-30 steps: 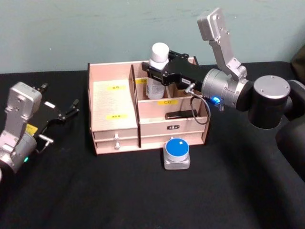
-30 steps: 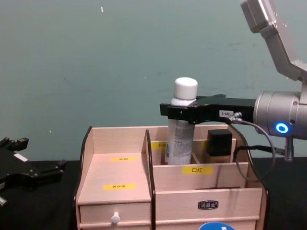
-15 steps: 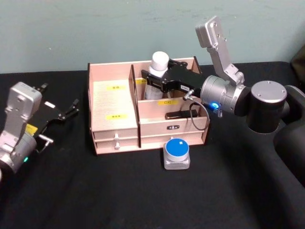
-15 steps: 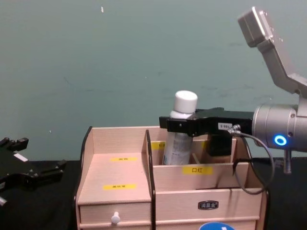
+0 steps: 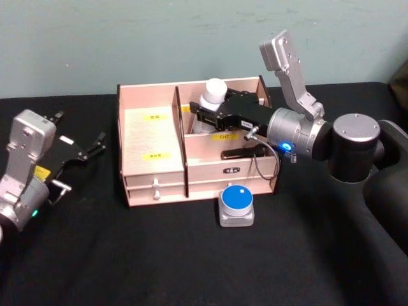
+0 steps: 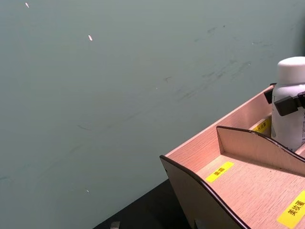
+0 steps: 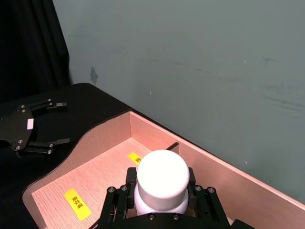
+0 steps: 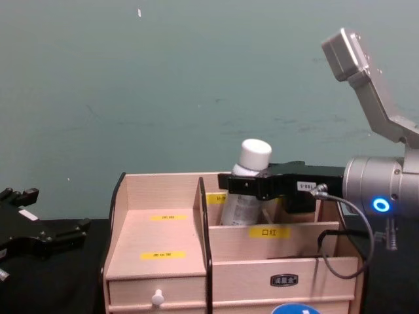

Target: Pick up the facial cleanser and watermelon frost from the table and place them into the tiered storage box.

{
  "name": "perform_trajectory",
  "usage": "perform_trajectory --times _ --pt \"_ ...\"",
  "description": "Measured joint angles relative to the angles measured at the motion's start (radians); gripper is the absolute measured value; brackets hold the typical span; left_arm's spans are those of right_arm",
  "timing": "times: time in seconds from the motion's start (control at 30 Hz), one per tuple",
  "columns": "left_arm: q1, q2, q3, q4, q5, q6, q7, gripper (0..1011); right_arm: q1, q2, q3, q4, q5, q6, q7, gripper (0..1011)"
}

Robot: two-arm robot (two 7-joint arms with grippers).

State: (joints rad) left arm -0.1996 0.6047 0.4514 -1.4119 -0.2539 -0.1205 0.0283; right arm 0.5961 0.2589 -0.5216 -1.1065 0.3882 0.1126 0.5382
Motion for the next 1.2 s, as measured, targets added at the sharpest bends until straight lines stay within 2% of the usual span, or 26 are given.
perform_trajectory --times 0.53,0.83,0.93,1.07,1.2 --pt "0.0 0.0 0.0 0.0 0.0 0.0 0.0 1010 0.0 0.0 -0.002 0.003 -0.002 0.007 -0.002 593" --pt "0.0 0.0 0.0 0.0 0.0 0.0 0.0 1010 0.0 0.0 -0.001 0.003 -0.002 0.007 -0.002 816" --pt "0.0 0.0 0.0 0.0 0.0 0.0 0.0 1010 0.0 0.0 -0.001 0.003 -0.002 0.006 -0.002 935" --pt "0.0 0.0 0.0 0.0 0.0 0.0 0.0 1010 -0.002 0.002 0.0 -0.001 0.0 0.006 -0.002 1003" --pt "0.0 0.0 0.0 0.0 0.0 0.0 0.0 1009 -0.004 0.011 -0.001 -0.022 -0.001 0.014 -0.001 1000"
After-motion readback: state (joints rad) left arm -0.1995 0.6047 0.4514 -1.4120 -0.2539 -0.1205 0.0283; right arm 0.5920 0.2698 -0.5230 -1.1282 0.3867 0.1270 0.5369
